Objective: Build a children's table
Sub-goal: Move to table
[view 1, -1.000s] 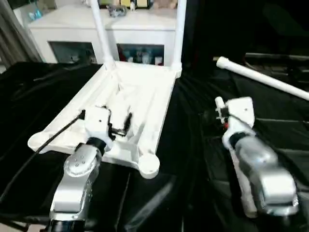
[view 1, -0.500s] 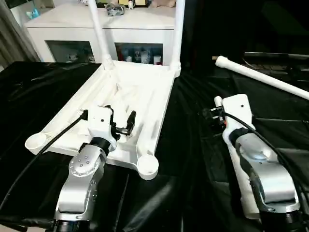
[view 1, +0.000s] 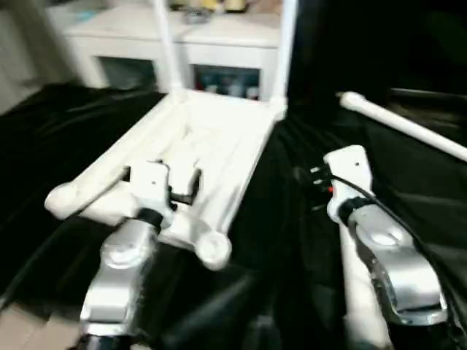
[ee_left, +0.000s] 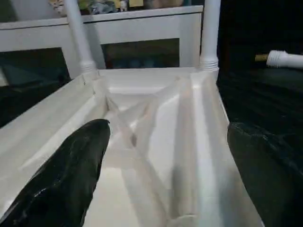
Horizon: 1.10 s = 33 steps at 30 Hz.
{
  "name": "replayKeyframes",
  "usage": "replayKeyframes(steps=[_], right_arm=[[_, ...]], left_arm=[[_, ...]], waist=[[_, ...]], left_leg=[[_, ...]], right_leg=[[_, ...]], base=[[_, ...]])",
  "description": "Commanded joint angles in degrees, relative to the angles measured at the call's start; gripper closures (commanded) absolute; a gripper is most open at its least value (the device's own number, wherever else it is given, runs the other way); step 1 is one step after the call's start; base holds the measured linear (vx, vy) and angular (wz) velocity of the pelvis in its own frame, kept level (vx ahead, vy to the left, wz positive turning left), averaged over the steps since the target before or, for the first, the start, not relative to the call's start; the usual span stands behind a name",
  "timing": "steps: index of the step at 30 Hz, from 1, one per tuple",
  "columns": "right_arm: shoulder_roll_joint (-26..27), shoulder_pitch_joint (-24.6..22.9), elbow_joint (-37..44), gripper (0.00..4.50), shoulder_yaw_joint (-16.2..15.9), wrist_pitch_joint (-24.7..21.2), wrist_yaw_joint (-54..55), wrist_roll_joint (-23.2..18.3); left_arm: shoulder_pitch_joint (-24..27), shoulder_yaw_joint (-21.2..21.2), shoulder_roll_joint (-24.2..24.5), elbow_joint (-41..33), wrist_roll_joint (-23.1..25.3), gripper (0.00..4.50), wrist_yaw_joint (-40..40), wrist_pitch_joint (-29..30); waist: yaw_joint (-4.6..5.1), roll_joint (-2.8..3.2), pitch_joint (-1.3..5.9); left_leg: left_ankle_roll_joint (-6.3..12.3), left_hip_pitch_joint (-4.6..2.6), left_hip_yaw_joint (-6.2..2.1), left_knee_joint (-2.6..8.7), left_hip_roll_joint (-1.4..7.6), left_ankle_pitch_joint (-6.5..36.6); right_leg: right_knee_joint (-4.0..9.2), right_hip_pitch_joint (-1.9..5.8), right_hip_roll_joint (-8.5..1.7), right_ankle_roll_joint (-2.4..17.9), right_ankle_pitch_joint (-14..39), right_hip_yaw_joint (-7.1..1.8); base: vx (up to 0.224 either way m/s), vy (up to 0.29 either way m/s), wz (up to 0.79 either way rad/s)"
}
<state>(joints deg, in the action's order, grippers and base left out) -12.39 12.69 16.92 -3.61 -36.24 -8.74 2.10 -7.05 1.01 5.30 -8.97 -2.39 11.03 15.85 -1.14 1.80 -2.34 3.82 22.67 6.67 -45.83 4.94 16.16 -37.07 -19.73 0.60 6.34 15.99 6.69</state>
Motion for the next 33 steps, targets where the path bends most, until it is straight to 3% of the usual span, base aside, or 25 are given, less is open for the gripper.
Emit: replayKeyframes(steps=[1,2,3,4,5,6,8,9,10,11,12,13,14,15,16,17,18,19,20,21,22,23,26,28,33], right_arm=[[0.4,-0.5,0.1,0.71,0.4,0.1,0.0,-0.3],[0.4,-0.6,0.1,0.71,0.4,0.1,0.0,-0.4],[0.5,-0.7,0.2,0.71,0.5,0.2,-0.1,-0.5],[0.8,-0.9,0.2,0.71,0.8,0.2,0.1,-0.6],[0.9,-1.1,0.1,0.71,0.8,0.3,0.2,-0.6],[1.0,-1.1,0.1,0.71,0.7,0.3,0.2,-0.6],[1.0,-1.2,0.1,0.71,0.6,0.4,0.3,-0.7],[1.1,-1.2,0.1,0.71,0.6,0.3,0.3,-0.8],[1.2,-1.2,0.1,0.71,0.6,0.3,0.2,-0.9],[1.3,-1.1,0.0,0.71,0.4,0.3,0.1,-0.9],[1.3,-1.1,0.0,0.71,0.3,0.3,0.1,-0.9],[1.3,-1.1,-0.1,0.71,0.3,0.3,0.0,-0.8],[1.3,-1.1,-0.1,0.71,0.3,0.3,0.0,-0.8],[1.3,-1.1,-0.1,0.71,0.2,0.3,-0.2,-0.8],[1.4,-1.1,-0.1,0.71,0.0,0.3,-0.3,-0.9],[1.4,-1.2,0.0,0.71,0.0,0.3,-0.4,-0.9],[1.4,-1.2,0.0,0.71,-0.1,0.3,-0.5,-0.9],[1.4,-1.2,0.0,0.71,-0.2,0.3,-0.6,-0.9],[1.4,-1.3,0.0,0.71,-0.3,0.3,-0.6,-0.9],[1.4,-1.3,0.1,0.71,-0.4,0.4,-0.7,-0.9],[1.4,-1.5,0.1,0.71,-0.5,0.5,-0.7,-1.1],[1.4,-1.6,0.0,0.71,-0.6,0.6,-0.8,-1.1],[1.5,-1.6,0.0,0.71,-0.6,0.7,-0.9,-1.1],[1.9,-1.7,-0.2,0.71,-0.5,0.8,-0.9,-1.1],[1.9,-1.9,-1.7,0.71,0.5,2.1,0.6,-0.4]], left_arm=[[-0.3,-0.4,0.6,-0.6,0.5,0.04,0.0,0.4],[-0.3,-0.4,0.6,-0.7,0.5,0.04,0.0,0.4],[-0.2,-0.3,0.7,-0.7,0.6,0.04,-0.1,0.4],[-0.2,-0.2,0.7,-0.7,0.6,0.04,-0.3,0.4],[-0.1,-0.2,0.8,-0.8,0.5,0.04,-0.4,0.4],[-0.1,-0.1,0.8,-0.8,0.5,0.04,-0.5,0.5],[0.1,-0.2,0.9,-1.1,0.6,0.04,-0.6,0.5],[0.2,-0.2,0.8,-1.2,0.6,0.04,-0.6,0.5],[0.4,-0.2,0.9,-1.3,0.7,0.04,-0.8,0.5],[0.6,-0.3,0.9,-1.4,0.7,0.04,-0.9,0.5],[0.7,-0.3,0.9,-1.5,0.7,0.04,-1.0,0.5],[0.8,-0.3,1.0,-1.5,0.8,0.04,-1.1,0.3],[0.9,-0.3,1.0,-1.5,0.9,0.04,-1.1,0.2],[1.0,-0.8,0.6,-1.6,0.2,0.04,-1.3,0.5],[1.2,-1.0,0.6,-1.8,0.0,0.04,-1.6,0.7],[1.3,-1.1,0.6,-1.8,-0.1,0.04,-1.7,0.8],[1.4,-1.2,0.6,-1.8,-0.1,0.04,-1.7,0.7],[1.5,-1.2,0.7,-1.8,-0.1,0.04,-1.7,0.7],[1.5,-1.3,0.6,-1.8,-0.1,0.04,-1.7,0.7],[1.6,-1.3,0.6,-1.9,0.0,0.04,-1.9,0.8],[1.7,-1.3,0.6,-2.0,0.2,0.04,-2.1,0.7],[1.8,-1.3,0.7,-2.0,0.5,0.04,-2.4,0.6],[1.9,-1.4,0.8,-2.1,0.8,0.04,-3.0,0.4],[2.0,-1.8,0.8,-2.2,0.8,0.04,-3.2,0.2],[1.6,-2.3,1.1,-2.4,0.8,0.04,-3.6,0.1]], waist=[[-0.42,0.52,3.3],[-0.51,2.26,3.88],[0.91,4.69,5.35],[1.09,3.42,5.67],[1.06,3.36,4.9],[0.23,3.04,4.34],[0.5,1.19,4.45],[0.39,-1.98,4.93],[-1.53,-3.95,4.86],[-1.43,-3.36,4.26],[-1.33,-3.0,4.25],[-1.02,-1.78,3.52],[-0.33,-1.65,3.07],[0.09,0.63,2.19],[2.59,4.13,3.13],[3.33,2.89,3.54],[1.86,3.1,3.1],[1.88,1.41,2.77],[1.88,1.41,2.77],[0.95,-1.08,3.41],[-0.38,-0.57,2.66],[-0.96,-1.81,3.12],[-0.98,-1.43,2.13],[-1.08,-1.1,1.92],[-0.76,-0.18,1.82]], left_leg=[[4.31,-0.76,0.11,6.68,1.55,7.4],[6.14,-3.19,-2.17,9.63,5.53,1.4],[14.0,-8.32,-14.19,15.86,25.09,-16.3],[15.78,-9.46,-14.39,14.72,26.31,-26.4],[17.88,-7.99,-9.21,11.36,16.5,-50.6],[20.67,-4.48,-4.74,12.68,10.26,-47.9],[22.48,-3.8,-3.41,13.44,6.83,-35.8],[20.65,-1.4,-1.62,8.86,0.94,-22.3],[12.17,2.21,2.22,-0.87,-2.73,4.7],[2.58,2.85,1.75,-2.24,-1.0,9.5],[-0.06,3.3,1.49,-2.16,-0.72,10.0],[-1.74,1.32,1.19,-1.1,-0.06,12.2],[-1.17,0.93,1.01,-0.5,0.42,12.4],[2.13,-0.55,-0.17,3.86,2.67,9.9],[9.32,-4.24,-11.38,16.48,19.35,0.1],[12.83,-5.01,-10.94,14.89,18.59,-5.5],[14.36,-4.86,-7.73,13.9,15.24,-8.0],[19.37,-2.9,-4.32,11.68,9.01,-12.1],[19.37,-2.9,-4.32,11.68,9.01,-12.1],[12.25,-1.01,-2.32,9.31,4.08,-7.6],[4.78,1.37,-2.49,9.58,4.3,-3.5],[-0.52,-0.3,-1.68,10.55,4.52,0.0],[-3.42,-0.34,-0.79,12.53,4.21,1.5],[-5.58,-0.45,-0.28,13.65,4.9,2.9],[-7.89,-1.28,-0.07,15.11,6.31,8.8]], right_leg=[[10.91,3.35,-4.5,4.5,6.8,-5.74],[10.13,2.76,-2.86,-1.2,4.4,-3.69],[-3.88,-5.01,-5.26,-11.5,10.6,-1.03],[-8.18,-8.28,-6.65,-11.9,13.9,-2.17],[-9.61,-10.92,-6.98,-6.7,1.7,-5.11],[-5.76,-8.08,-4.26,-4.1,-4.3,-4.04],[-1.62,-5.38,-3.5,2.8,-9.8,-3.94],[2.86,-2.03,-6.21,18.0,-18.4,-4.6],[7.12,0.53,-9.14,29.4,-22.4,-7.63],[6.41,0.19,-10.55,27.5,-17.6,-6.22],[6.18,0.66,-10.92,25.1,-15.4,-6.22],[8.59,-0.06,-12.51,20.4,-5.1,-6.49],[9.99,-0.07,-12.77,17.0,2.1,-6.43],[12.83,0.12,-12.12,4.6,17.4,-5.17],[-1.16,-3.29,-5.89,-13.4,12.8,-0.76],[-4.77,-5.85,-6.3,-14.7,12.0,-1.45],[-5.82,-7.47,-5.66,-12.6,8.2,-2.13],[-1.82,-5.05,-7.2,-7.8,-3.5,-5.75],[-1.82,-5.05,-7.2,-7.8,-3.5,-5.75],[3.25,-2.08,-9.53,-10.6,-4.1,-8.24],[5.47,0.22,-13.33,-10.6,4.9,-8.54],[5.86,-0.56,-11.47,-11.5,11.2,-8.5],[7.1,-0.82,-9.54,-12.4,21.1,-7.85],[7.77,-1.0,-8.35,-9.8,27.2,-7.29],[7.2,-1.34,-7.06,-3.8,19.6,-6.98]], base=[[-0.014,-0.229,0.32],[-0.014,-0.229,0.32],[-0.01,-0.24,0.18],[0.0,-0.212,0.03],[0.0,-0.212,0.03],[-0.027,-0.196,0.03],[-0.041,-0.261,-0.02],[-0.024,-0.335,-0.03],[-0.039,-0.348,0.02],[-0.039,-0.348,0.02],[-0.068,-0.32,-0.03],[-0.082,-0.29,-0.07],[-0.082,-0.29,-0.07],[-0.098,-0.249,0.02],[-0.101,-0.207,-0.15],[-0.101,-0.207,-0.15],[-0.078,-0.184,-0.04],[-0.088,-0.19,0.13],[-0.088,-0.19,0.13],[-0.112,-0.238,-0.1],[-0.158,-0.271,-0.08],[-0.158,-0.271,-0.08],[-0.104,-0.212,0.0],[-0.07,-0.128,-0.02],[-0.023,-0.036,0.0]])
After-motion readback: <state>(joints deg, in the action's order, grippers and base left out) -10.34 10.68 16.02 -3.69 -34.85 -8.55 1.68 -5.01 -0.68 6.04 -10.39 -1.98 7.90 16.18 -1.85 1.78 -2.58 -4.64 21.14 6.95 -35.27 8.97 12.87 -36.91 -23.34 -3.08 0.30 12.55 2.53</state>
